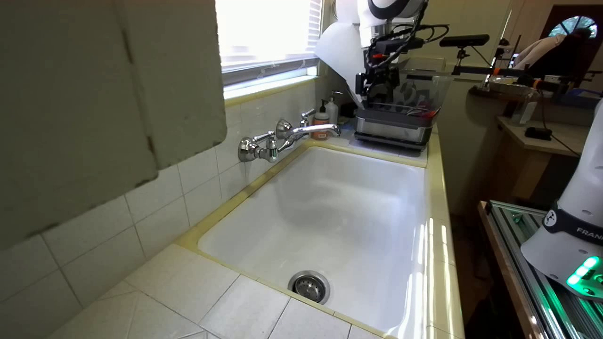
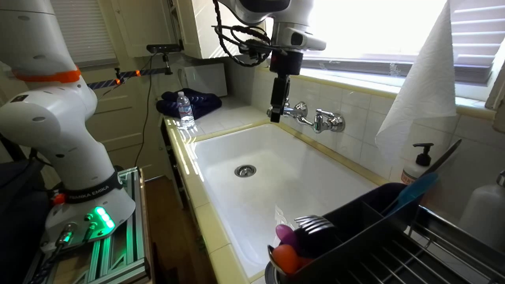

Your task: Push the faucet handle on the right forwards then push the faucet to the left.

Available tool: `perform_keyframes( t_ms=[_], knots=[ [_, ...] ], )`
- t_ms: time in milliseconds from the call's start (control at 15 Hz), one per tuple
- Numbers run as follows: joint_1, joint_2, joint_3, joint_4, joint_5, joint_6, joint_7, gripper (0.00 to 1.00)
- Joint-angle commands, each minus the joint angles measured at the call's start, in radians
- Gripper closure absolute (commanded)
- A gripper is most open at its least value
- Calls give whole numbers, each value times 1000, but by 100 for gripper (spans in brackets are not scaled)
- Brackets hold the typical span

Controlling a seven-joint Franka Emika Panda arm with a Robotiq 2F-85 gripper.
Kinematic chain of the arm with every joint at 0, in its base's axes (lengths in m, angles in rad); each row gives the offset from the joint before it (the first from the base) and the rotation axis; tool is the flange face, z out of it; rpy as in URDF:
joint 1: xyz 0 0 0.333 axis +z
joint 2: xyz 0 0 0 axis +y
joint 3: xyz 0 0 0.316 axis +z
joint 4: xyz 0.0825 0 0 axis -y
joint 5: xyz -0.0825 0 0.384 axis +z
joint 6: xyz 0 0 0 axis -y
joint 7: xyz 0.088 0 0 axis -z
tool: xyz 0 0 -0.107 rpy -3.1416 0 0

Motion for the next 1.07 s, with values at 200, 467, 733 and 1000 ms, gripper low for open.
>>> perform_keyframes(
  t_ms=[200, 467, 733, 1000],
  knots=[
    [-8, 46, -2, 1, -48, 286, -97, 0],
    [-17, 109, -2, 19, 32, 479, -159, 0],
    [-26, 170, 19, 54, 166, 611, -256, 0],
    [-35, 236, 50, 113, 279, 678, -340, 0]
  ],
)
